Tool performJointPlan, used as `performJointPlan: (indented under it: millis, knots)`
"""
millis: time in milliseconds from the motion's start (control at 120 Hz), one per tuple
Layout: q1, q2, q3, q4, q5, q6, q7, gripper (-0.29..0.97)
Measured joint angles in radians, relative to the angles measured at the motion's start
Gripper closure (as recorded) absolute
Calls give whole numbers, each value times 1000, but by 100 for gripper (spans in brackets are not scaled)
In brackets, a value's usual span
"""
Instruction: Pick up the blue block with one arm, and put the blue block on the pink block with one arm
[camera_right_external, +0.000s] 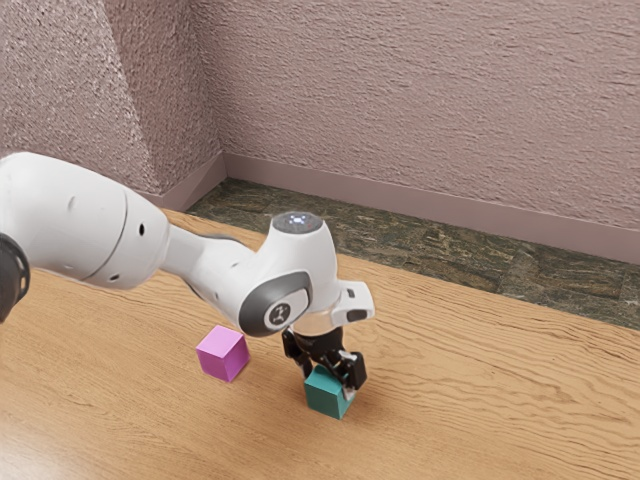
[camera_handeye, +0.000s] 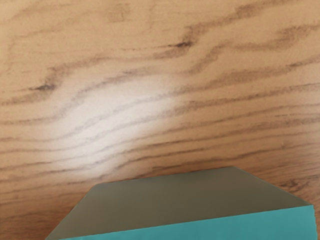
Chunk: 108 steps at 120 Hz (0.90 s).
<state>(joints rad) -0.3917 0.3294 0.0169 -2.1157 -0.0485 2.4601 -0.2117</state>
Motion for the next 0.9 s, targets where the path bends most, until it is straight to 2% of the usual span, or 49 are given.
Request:
performJointPlan:
  millis: [167, 392, 717, 900]
  knots:
    - [-4, 2, -1, 3, -1, -2, -16, 10]
    - [-4, 1, -1, 3, 1, -3, -41, 25]
    - [5, -51, 4, 3, 12, -29, -63, 30]
    - [121, -122, 32, 2, 17, -53, -36, 31]
